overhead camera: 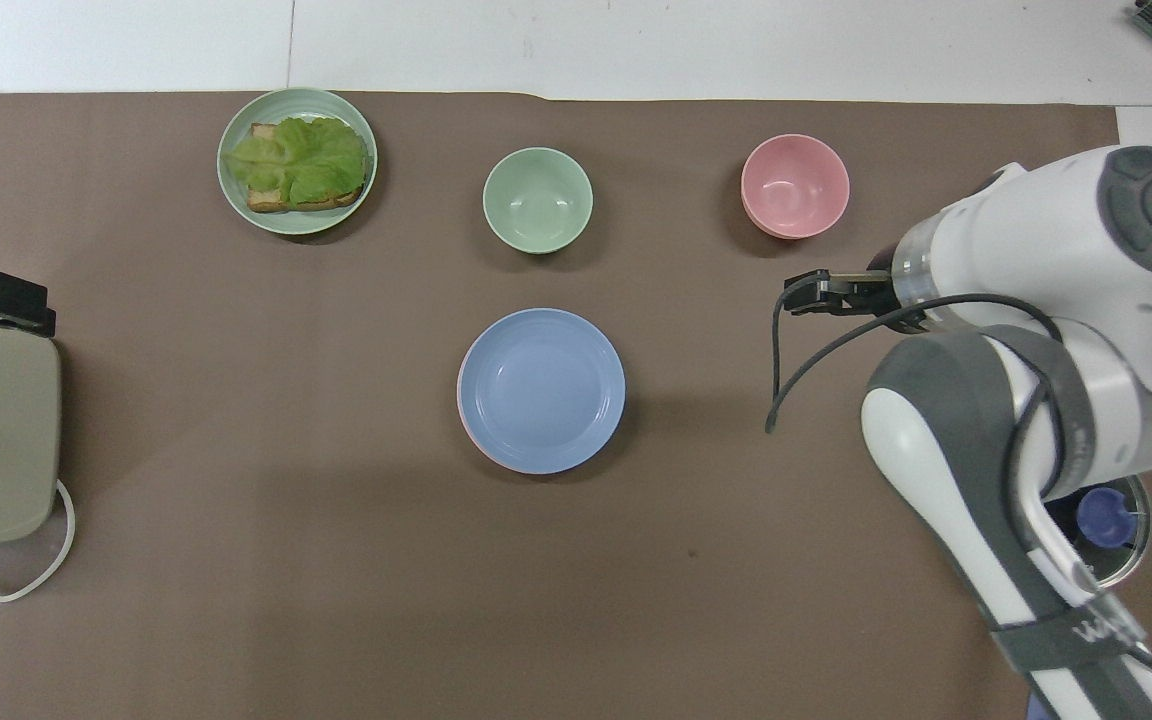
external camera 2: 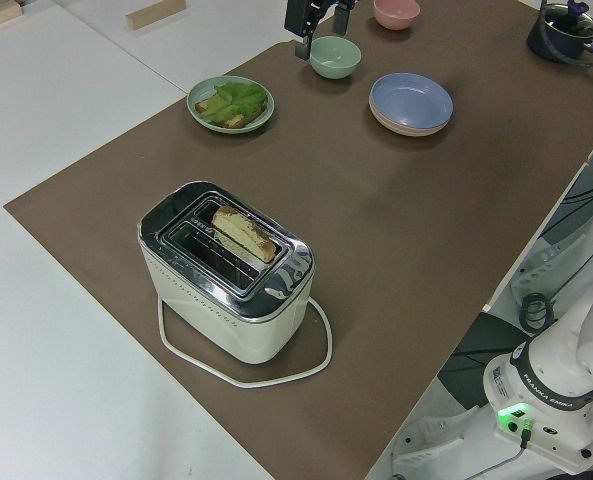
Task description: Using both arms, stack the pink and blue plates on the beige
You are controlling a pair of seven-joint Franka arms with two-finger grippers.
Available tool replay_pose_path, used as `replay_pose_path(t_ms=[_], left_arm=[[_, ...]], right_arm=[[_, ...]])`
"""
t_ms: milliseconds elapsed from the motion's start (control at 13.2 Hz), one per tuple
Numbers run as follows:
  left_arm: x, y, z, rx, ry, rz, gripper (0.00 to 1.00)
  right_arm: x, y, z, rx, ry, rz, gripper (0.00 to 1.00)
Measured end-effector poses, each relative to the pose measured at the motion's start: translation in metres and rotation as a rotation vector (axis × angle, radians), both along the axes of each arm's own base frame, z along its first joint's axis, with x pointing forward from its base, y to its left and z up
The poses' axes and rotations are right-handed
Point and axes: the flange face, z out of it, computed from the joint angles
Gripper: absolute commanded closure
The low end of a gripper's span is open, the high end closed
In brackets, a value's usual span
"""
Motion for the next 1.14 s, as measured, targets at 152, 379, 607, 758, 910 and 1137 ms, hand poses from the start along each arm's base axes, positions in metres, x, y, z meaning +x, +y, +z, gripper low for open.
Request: replay_pose_path(t_ms=[152, 379, 607, 758, 910, 1137], left_arm=[[0.0, 0.0, 0.0, 0.0, 0.0, 0.0, 0.0], [0.0, 0.0, 0.0, 0.0, 0.0, 0.0, 0.0], [0.0, 0.0, 0.0, 0.0, 0.0, 0.0, 0.0], [0.0, 0.0, 0.0, 0.0, 0.0, 0.0, 0.0], [0.0, 0.0, 0.0, 0.0, 0.0, 0.0, 0.0], [0.0, 0.0, 0.0, 0.0, 0.0, 0.0, 0.0]], right_arm=[[-0.011, -0.025, 0.027, -0.001, 0.004, 0.009, 0.0], [-0.03, -0.06, 0.061, -0.003, 0.032, 0.017, 0.0], [-0.039, -0.101, 0.09, -0.006, 0.06, 0.025, 0.0], [-0.044, -0.124, 0.11, -0.009, 0.065, 0.02, 0.0], [-0.05, -0.137, 0.135, -0.025, 0.068, 0.009, 0.0], [-0.059, -0.137, 0.161, -0.074, 0.072, 0.014, 0.0]])
